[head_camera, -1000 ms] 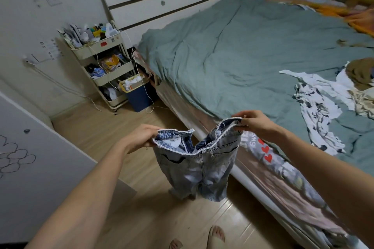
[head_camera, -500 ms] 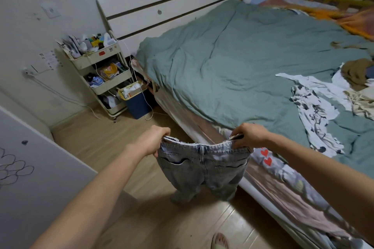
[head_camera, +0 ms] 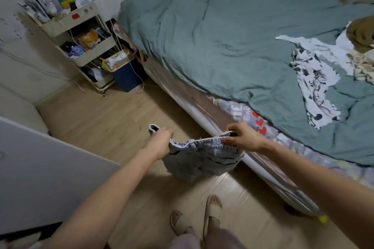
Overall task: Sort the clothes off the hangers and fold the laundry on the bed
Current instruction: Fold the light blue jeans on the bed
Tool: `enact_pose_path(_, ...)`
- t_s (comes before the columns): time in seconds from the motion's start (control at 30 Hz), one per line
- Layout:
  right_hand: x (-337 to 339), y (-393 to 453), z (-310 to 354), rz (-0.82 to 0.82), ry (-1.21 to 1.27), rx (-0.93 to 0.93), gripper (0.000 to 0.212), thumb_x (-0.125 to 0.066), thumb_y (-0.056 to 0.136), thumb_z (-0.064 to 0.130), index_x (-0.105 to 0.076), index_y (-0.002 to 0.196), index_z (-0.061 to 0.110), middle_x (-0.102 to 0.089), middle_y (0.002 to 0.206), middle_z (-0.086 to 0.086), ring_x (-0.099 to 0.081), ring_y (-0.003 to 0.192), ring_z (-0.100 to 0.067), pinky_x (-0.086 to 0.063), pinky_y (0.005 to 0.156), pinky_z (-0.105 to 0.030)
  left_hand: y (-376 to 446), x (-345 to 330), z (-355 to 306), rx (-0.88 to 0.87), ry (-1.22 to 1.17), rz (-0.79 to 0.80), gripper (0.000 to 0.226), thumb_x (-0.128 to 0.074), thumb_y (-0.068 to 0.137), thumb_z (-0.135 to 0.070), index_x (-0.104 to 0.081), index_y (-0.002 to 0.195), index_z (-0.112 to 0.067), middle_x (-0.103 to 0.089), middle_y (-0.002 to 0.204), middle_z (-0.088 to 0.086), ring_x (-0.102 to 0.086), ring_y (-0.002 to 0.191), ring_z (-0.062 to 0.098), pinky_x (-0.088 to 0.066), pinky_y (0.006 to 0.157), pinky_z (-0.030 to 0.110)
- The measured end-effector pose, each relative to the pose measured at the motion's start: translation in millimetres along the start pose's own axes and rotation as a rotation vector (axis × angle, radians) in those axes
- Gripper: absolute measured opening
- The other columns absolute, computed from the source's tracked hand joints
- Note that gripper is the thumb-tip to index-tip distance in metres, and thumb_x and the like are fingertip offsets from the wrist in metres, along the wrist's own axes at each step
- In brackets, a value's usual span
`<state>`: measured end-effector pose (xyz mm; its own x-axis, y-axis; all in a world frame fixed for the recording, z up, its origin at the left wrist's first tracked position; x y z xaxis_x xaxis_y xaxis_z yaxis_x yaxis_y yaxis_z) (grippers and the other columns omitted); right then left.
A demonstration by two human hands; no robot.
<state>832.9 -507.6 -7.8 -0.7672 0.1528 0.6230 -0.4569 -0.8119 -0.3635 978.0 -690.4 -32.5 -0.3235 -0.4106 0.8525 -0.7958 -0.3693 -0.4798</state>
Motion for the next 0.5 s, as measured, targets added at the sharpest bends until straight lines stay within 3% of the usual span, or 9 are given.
enact_pose_path(0.07,-20,-1,-7,0.088,-0.003,-0.044,0.024,-0.076,0.079,0.018,-0.056,0.066,0.02,-0.057,0.066,0.006,-0.051,0.062,-0.005,-0.041,0.062,-0.023,2,-24,-1,-0.026,0.005,0.06,0.038,-0.074,0.079,-0.023,-0.053,0.107,-0.007,-0.054,0.11,0.011,-0.055,0.098,0.03,-0.047,0.084,0.037)
enact_pose_path(0.13,-40,-3,-15,0.173,0.015,-0.084,0.026,-0.081,0.073,0.018,-0.056,0.065,0.016,-0.058,0.066,0.003,-0.052,0.062,-0.006,-0.043,0.063,-0.024,-1,-44,-4,-0.032,0.105,0.125,0.034,-0.069,0.084,-0.034,-0.056,0.108,-0.013,-0.062,0.108,0.011,-0.061,0.094,0.03,-0.049,0.08,0.036)
enact_pose_path(0.2,-54,-6,-23,0.208,-0.011,-0.106,0.028,-0.081,0.069,0.021,-0.054,0.066,0.013,-0.056,0.064,0.003,-0.05,0.06,-0.007,-0.043,0.059,-0.026,-6,-62,-16,-0.064,0.264,0.169,0.018,-0.06,0.09,-0.022,-0.062,0.107,-0.016,-0.067,0.108,0.011,-0.066,0.096,0.03,-0.05,0.08,0.036)
enact_pose_path(0.3,-81,-9,-33,0.278,-0.19,-0.082,0.025,-0.072,0.075,0.021,-0.049,0.068,0.017,-0.049,0.065,0.006,-0.045,0.062,-0.012,-0.038,0.058,-0.029,-20,-97,-44,-0.173,0.417,0.235,0.026,-0.06,0.084,-0.011,-0.066,0.109,-0.013,-0.064,0.117,0.009,-0.06,0.111,0.028,-0.049,0.084,0.033)
enact_pose_path(0.37,-97,-13,-44,0.315,-0.24,-0.099,0.025,-0.068,0.081,0.025,-0.046,0.07,0.018,-0.046,0.068,0.006,-0.043,0.063,-0.013,-0.034,0.055,-0.026,-28,-125,-47,-0.167,0.351,0.331,0.029,-0.061,0.086,-0.015,-0.062,0.114,-0.008,-0.059,0.12,0.01,-0.056,0.113,0.029,-0.049,0.086,0.035)
enact_pose_path(0.5,-110,-21,-63,0.289,-0.193,-0.143,0.031,-0.062,0.09,0.034,-0.04,0.072,0.022,-0.046,0.07,0.005,-0.045,0.068,-0.016,-0.031,0.058,-0.026,-41,-152,-36,-0.028,-0.016,0.442,0.031,-0.057,0.083,-0.003,-0.052,0.113,-0.006,-0.061,0.108,0.014,-0.059,0.1,0.033,-0.048,0.074,0.037)
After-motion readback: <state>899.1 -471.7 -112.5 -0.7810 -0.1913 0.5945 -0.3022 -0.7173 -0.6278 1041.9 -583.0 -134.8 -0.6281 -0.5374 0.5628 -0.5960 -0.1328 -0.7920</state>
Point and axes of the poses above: each hand's wrist, its own y-axis towards the middle knuckle, its own x-axis out of the back of the hand, z = x × y, the point moved 9 cm from there along y, towards the middle knuckle
